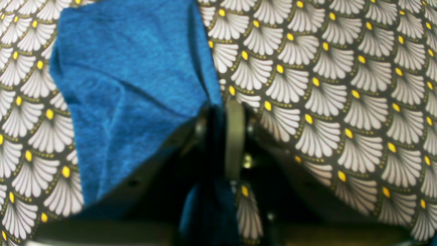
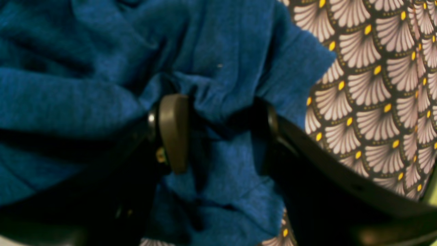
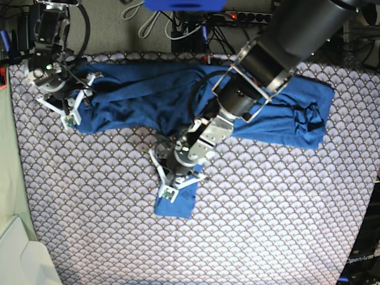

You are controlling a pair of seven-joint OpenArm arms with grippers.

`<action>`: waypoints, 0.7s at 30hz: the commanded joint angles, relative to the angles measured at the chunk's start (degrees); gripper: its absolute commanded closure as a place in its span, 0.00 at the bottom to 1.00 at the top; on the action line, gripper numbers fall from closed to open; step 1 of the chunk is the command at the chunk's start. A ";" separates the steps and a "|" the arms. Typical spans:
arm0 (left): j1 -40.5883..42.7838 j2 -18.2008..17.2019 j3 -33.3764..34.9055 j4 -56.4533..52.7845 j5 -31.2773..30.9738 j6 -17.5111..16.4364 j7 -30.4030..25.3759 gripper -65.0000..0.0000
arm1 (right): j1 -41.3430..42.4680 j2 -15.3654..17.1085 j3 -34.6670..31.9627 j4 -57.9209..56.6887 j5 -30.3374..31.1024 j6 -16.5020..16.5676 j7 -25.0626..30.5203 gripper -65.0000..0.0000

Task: Fold the T-shirt properly
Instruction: 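Slide the left gripper along the sleeve to its cuff and grasp, then fold the sleeve up over the shirt with the left gripper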

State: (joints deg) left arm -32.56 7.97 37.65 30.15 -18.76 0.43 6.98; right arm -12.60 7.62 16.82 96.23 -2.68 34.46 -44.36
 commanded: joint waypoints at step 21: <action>9.04 -12.93 -13.96 38.11 -0.27 -0.12 18.29 1.00 | 1.57 0.78 0.37 -2.20 0.35 -0.13 0.45 0.55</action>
State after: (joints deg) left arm -21.98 -5.02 24.14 67.16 -19.14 0.05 26.59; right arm -11.16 7.92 17.08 93.82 -2.07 34.46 -43.40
